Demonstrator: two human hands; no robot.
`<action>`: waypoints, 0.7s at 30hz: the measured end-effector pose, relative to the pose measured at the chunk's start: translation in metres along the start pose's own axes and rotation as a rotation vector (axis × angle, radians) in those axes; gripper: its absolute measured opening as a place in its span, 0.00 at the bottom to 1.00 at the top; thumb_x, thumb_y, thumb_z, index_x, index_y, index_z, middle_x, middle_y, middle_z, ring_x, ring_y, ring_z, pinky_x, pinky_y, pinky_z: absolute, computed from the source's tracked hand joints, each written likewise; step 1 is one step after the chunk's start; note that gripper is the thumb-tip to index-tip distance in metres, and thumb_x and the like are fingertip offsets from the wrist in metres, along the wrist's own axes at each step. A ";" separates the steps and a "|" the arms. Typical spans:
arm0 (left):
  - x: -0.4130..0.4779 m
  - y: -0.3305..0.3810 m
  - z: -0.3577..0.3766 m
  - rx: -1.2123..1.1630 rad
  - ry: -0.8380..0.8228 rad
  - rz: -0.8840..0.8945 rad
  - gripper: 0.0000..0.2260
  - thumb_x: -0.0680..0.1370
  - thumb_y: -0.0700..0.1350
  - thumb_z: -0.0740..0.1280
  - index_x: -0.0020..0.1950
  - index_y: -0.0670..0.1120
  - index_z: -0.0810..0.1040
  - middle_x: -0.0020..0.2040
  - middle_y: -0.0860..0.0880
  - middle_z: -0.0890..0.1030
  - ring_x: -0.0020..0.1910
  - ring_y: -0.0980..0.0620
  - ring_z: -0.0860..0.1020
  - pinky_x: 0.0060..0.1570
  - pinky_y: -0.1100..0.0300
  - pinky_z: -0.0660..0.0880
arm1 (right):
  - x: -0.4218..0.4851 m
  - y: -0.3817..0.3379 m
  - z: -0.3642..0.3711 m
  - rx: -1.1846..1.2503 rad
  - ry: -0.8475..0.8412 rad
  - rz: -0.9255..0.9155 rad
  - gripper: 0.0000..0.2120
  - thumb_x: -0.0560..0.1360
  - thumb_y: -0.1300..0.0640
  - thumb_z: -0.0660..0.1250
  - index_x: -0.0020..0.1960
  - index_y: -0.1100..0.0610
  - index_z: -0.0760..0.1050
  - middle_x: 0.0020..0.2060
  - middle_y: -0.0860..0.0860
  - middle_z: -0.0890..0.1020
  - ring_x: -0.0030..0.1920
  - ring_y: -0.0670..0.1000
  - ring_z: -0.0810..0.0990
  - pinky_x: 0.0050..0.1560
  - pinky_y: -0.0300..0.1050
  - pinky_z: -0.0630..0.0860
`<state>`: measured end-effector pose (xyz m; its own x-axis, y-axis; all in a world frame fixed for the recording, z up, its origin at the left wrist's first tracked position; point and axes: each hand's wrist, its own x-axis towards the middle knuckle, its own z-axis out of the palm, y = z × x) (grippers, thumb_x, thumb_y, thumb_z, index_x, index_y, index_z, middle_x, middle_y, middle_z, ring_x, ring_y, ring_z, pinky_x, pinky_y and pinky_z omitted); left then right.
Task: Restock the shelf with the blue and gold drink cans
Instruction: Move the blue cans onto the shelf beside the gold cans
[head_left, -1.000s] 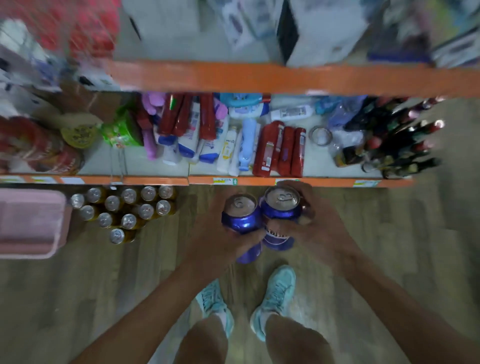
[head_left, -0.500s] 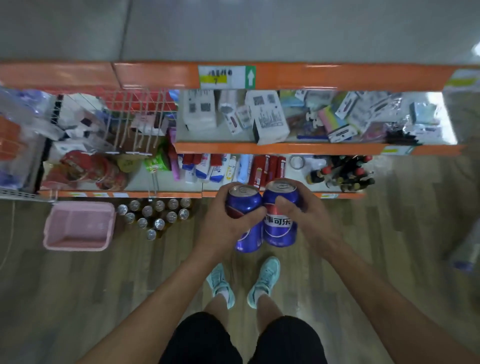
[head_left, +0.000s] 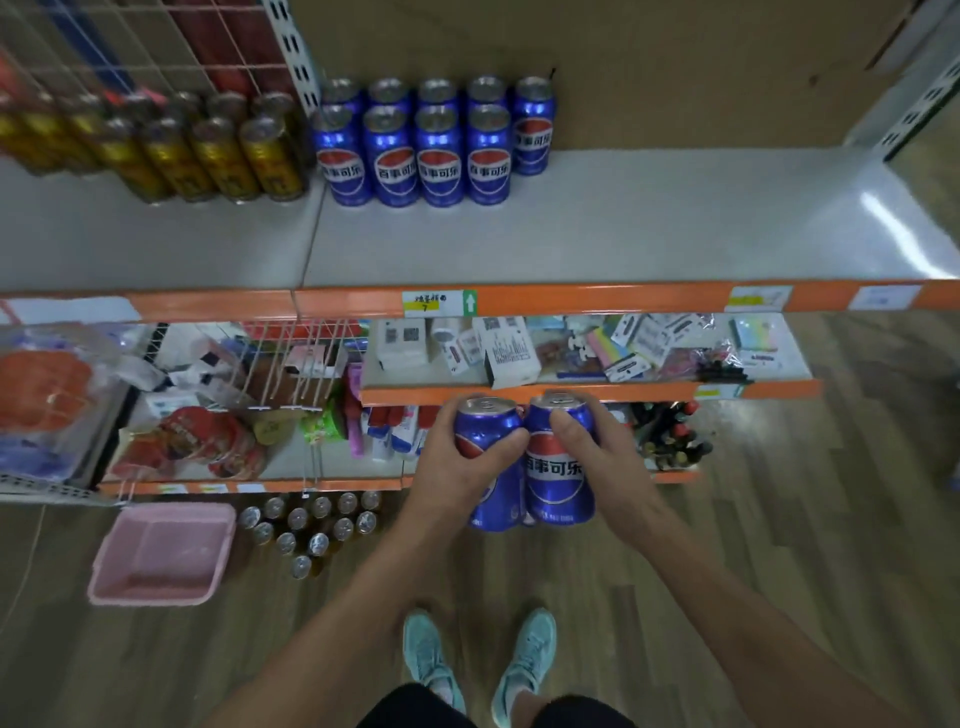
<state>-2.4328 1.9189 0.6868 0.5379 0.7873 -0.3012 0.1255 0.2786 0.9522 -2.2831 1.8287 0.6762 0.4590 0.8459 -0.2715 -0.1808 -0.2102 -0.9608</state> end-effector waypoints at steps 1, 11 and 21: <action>0.000 0.009 0.005 -0.002 0.002 0.019 0.21 0.69 0.48 0.77 0.59 0.55 0.75 0.49 0.56 0.86 0.49 0.55 0.85 0.47 0.58 0.81 | 0.000 -0.009 -0.004 -0.002 0.009 -0.009 0.21 0.75 0.41 0.71 0.64 0.50 0.76 0.56 0.52 0.85 0.55 0.54 0.85 0.55 0.56 0.82; 0.005 0.067 0.053 -0.015 0.036 0.126 0.21 0.73 0.48 0.77 0.63 0.52 0.74 0.53 0.52 0.85 0.49 0.53 0.85 0.45 0.57 0.83 | 0.008 -0.071 -0.037 0.003 0.092 -0.093 0.28 0.71 0.37 0.69 0.64 0.52 0.74 0.54 0.53 0.85 0.48 0.53 0.87 0.52 0.55 0.84; 0.027 0.087 0.051 -0.004 0.070 0.172 0.17 0.74 0.47 0.76 0.58 0.57 0.74 0.50 0.54 0.84 0.47 0.54 0.85 0.44 0.59 0.82 | 0.036 -0.092 -0.037 -0.041 0.045 -0.152 0.12 0.76 0.42 0.67 0.55 0.46 0.77 0.46 0.46 0.87 0.44 0.48 0.87 0.44 0.44 0.83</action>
<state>-2.3644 1.9363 0.7641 0.4919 0.8598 -0.1369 0.0332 0.1386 0.9898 -2.2176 1.8606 0.7522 0.5168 0.8470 -0.1244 -0.0714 -0.1022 -0.9922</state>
